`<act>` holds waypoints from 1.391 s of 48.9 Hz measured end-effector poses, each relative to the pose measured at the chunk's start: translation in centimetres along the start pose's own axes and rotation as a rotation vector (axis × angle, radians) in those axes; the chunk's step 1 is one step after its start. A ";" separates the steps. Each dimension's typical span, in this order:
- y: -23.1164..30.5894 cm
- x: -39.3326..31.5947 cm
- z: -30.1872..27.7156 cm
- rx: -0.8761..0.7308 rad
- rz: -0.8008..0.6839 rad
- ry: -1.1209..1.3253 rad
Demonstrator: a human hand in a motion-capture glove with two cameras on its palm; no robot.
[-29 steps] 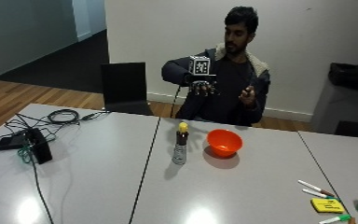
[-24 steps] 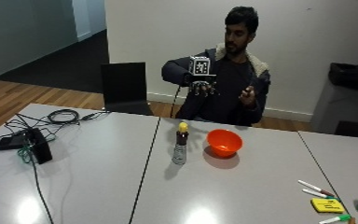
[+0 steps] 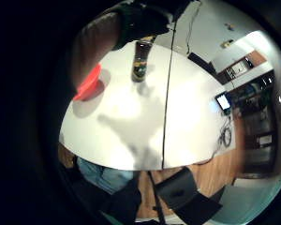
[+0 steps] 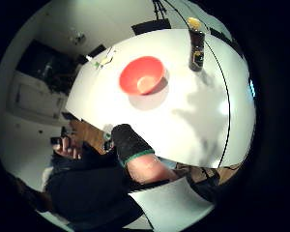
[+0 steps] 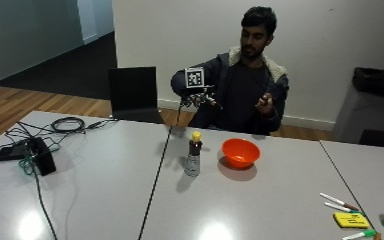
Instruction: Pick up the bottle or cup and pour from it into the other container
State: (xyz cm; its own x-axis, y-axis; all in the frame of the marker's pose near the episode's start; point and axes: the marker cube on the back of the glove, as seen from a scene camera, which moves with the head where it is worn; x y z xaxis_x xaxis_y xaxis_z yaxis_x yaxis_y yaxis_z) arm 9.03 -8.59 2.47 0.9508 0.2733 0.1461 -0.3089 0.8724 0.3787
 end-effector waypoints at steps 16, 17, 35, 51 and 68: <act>-2.7 8.3 7.5 -0.154 -0.109 -0.331; -3.1 8.3 8.2 -0.164 -0.055 -0.361; -9.2 7.0 18.0 -0.173 0.271 -1.027; -10.9 6.7 22.1 -0.169 0.310 -1.247; -10.2 6.1 23.0 -0.260 0.270 -1.238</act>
State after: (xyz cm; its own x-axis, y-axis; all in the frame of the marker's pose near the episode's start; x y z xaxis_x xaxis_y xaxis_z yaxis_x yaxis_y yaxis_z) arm 17.42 -25.17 20.53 0.1614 0.0190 0.9867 -0.3398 0.9398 0.0374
